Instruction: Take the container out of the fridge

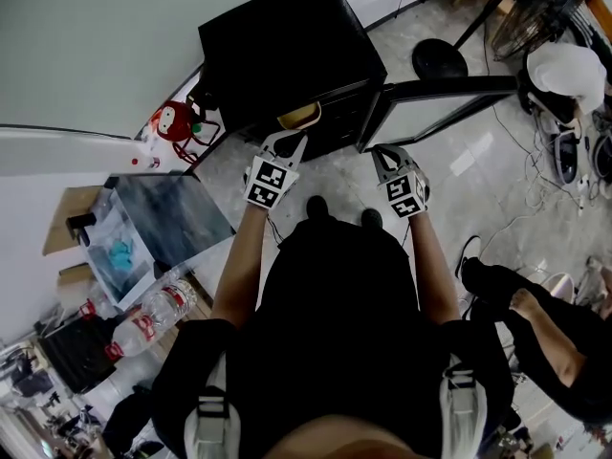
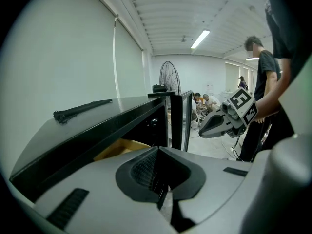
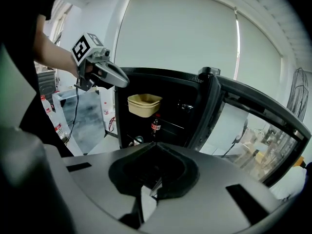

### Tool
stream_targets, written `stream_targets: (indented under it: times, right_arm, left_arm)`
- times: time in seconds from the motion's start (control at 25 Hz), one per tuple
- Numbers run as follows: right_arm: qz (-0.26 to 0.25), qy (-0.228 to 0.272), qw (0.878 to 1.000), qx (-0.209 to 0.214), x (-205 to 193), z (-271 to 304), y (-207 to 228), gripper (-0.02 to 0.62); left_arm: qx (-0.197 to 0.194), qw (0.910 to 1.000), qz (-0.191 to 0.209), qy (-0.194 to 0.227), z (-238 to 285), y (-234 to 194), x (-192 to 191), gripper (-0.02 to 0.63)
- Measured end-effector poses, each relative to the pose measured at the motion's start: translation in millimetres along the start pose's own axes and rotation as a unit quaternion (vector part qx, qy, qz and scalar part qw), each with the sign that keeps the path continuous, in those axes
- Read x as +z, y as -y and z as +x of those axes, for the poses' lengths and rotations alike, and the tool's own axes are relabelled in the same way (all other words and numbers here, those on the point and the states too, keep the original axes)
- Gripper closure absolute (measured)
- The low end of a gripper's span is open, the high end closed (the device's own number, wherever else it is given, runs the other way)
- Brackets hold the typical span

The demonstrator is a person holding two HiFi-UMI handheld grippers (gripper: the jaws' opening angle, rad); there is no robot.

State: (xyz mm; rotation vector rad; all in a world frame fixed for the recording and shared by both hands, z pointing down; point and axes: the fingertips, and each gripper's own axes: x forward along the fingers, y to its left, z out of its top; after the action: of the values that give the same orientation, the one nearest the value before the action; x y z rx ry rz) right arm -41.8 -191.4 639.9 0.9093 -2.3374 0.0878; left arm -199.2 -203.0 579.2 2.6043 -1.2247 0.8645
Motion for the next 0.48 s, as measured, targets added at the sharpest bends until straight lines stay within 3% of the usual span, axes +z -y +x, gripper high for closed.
stream_targets:
  times: [0.48]
  right_arm:
    - [0.005,-0.010,1.000,-0.012,-3.4,1.4,11.1,0.596]
  left_arm:
    - [-0.010,0.9974,0.060,-0.039,26.7,-9.0,-3.6,0.586]
